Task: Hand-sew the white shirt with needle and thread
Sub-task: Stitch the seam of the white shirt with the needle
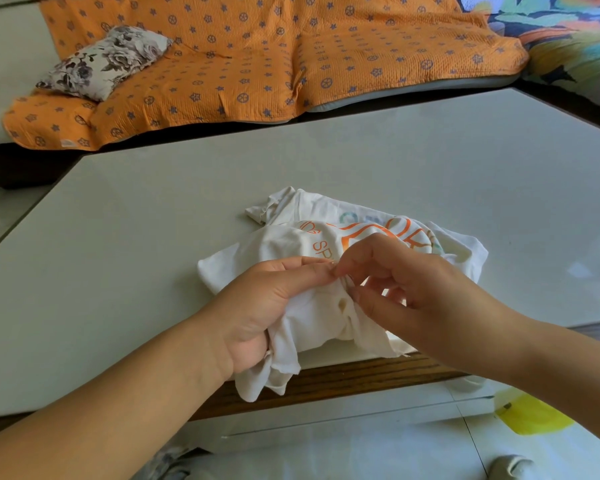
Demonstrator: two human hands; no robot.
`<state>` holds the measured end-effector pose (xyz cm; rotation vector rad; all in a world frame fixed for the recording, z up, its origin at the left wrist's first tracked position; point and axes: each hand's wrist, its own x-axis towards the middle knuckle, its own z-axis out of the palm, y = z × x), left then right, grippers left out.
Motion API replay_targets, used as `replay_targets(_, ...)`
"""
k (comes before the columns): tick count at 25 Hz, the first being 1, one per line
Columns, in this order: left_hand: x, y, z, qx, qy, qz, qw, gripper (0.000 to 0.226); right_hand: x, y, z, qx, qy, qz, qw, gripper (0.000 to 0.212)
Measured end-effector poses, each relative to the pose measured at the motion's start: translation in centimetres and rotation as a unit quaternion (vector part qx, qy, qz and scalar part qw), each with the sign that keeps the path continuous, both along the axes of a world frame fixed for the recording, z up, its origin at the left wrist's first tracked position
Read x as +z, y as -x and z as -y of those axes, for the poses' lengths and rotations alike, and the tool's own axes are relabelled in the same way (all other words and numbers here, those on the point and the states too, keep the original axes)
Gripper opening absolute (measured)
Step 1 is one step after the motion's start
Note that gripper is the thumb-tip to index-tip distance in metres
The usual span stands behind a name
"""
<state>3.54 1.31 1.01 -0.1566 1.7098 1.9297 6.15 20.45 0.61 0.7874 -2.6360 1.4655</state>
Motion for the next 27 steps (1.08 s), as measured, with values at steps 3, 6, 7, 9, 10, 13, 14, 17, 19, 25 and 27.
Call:
replay_targets(3,-0.1,0.2,0.2,-0.015,-0.026,0.025,0.999,0.043,0.1,0.1,-0.1,0.007,0.012,0.019,1.000,0.032)
replay_targets(6,-0.1,0.3,0.2,-0.026,-0.046,0.046,0.998,0.045,0.2,0.2,-0.1,0.004,0.012,0.016,1.000,0.040)
replay_targets(7,0.0,0.3,0.2,-0.021,-0.049,0.050,0.997,0.046,0.3,0.2,-0.1,0.002,0.013,0.016,1.000,0.043)
replay_targets(9,0.1,0.2,0.2,-0.013,-0.055,0.057,0.997,0.051,0.4,0.2,0.0,-0.006,0.017,0.017,1.000,0.044)
replay_targets(10,0.1,0.2,0.1,-0.011,-0.061,0.060,0.996,0.052,0.4,0.2,0.0,-0.013,0.018,0.017,1.000,0.041)
replay_targets(13,0.3,0.0,0.1,-0.006,-0.068,0.065,0.996,0.045,0.3,0.2,0.1,-0.032,0.022,0.017,0.999,0.028)
replay_targets(14,0.3,0.0,0.1,-0.006,-0.067,0.065,0.996,0.043,0.3,0.2,0.1,-0.035,0.024,0.018,0.999,0.025)
replay_targets(17,0.4,-0.1,0.1,-0.013,-0.062,0.062,0.996,0.046,0.2,0.5,0.0,-0.044,0.038,0.018,0.998,0.014)
replay_targets(19,0.4,0.0,0.1,-0.016,-0.054,0.056,0.997,0.048,0.3,0.7,0.1,-0.047,0.091,0.054,0.993,0.003)
replay_targets(25,0.5,-0.2,0.0,0.006,-0.034,0.045,0.998,0.032,1.5,1.6,-0.4,-0.098,0.264,0.169,0.944,0.017)
replay_targets(27,0.6,-0.2,-0.1,0.021,-0.027,0.033,0.999,0.030,1.9,1.9,-0.7,-0.114,0.331,0.230,0.908,0.012)
